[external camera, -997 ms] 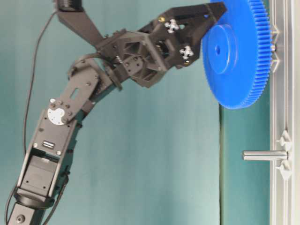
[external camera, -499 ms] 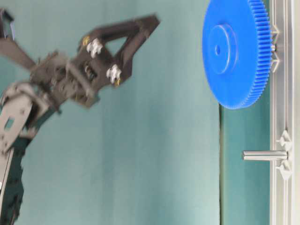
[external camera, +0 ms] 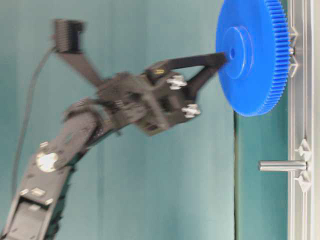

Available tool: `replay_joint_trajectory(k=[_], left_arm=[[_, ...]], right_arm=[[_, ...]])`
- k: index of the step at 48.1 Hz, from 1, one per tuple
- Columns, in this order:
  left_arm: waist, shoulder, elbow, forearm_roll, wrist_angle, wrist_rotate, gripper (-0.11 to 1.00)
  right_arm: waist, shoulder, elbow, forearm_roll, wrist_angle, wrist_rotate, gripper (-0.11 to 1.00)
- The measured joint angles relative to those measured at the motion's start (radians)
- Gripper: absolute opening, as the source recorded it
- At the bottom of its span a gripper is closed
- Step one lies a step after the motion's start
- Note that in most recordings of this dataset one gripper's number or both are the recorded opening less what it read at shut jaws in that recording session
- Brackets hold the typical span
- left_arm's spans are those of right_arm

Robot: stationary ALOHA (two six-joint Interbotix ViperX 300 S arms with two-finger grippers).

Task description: Insert the large gear onto the shaft.

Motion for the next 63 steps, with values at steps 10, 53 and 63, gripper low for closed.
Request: replay_joint_trajectory(k=[10, 53, 63], left_arm=[[-0.002, 0.043, -0.028, 0.0, -0.008, 0.005, 0.01], [0.026, 0.029, -0.037, -0.002, 0.094, 0.028, 0.01], [0.029, 0.0, 0.014, -0.002, 0.104, 0.028, 0.01]], right_arm=[[0.0, 0.0, 0.002, 0.002, 0.0, 0.012, 0.13], [0.0, -0.002, 0.008, 0.002, -0.002, 0.046, 0.13], [0.0, -0.002, 0.008, 0.002, -0.002, 0.046, 0.13]])
